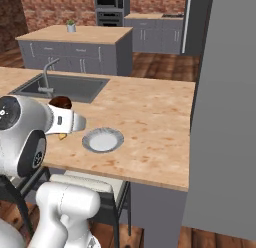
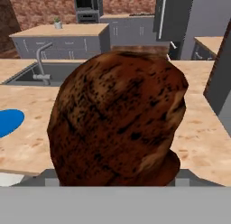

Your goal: Transport the steak and bell pepper to the fridge. Place the steak on the rack containing meat and place the bell pepper on the rack containing the vegetable, ensuring meats and vegetables are on different racks.

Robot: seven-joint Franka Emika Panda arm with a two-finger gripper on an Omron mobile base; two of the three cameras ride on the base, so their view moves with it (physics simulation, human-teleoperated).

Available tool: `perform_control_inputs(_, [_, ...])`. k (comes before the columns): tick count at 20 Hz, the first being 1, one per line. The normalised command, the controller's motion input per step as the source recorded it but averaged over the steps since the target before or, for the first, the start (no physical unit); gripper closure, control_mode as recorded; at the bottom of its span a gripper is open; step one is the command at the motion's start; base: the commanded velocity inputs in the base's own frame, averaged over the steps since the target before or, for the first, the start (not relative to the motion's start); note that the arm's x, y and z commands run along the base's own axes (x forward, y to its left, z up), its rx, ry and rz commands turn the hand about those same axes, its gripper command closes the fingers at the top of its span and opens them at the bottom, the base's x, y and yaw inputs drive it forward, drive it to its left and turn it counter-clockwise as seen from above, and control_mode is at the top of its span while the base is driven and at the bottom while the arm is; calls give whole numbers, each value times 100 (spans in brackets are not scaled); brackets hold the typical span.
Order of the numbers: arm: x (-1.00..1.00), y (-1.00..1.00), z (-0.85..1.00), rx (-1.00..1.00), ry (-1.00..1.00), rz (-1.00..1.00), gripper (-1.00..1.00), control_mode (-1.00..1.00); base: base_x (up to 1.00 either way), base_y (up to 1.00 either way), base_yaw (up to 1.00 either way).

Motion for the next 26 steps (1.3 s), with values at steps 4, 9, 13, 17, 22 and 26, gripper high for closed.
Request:
perform_control_inputs(4, [-82, 8, 34, -8, 4, 0, 100, -100, 0, 0, 0])
perform_control_inputs(9, [0, 0, 0, 0, 0, 0, 100, 100, -94, 41, -12])
perform_control_inputs(13, [0, 0, 0, 0, 0, 0, 100, 100, -100, 95, 0])
perform_control_inputs(17, [0, 0, 0, 0, 0, 0, 100, 100, -79, 100, 5])
perform_control_inputs(22, [0, 0, 0, 0, 0, 0, 100, 100, -22, 100, 15])
perform_control_inputs(26, [0, 0, 0, 0, 0, 0, 100, 100, 0, 100, 27])
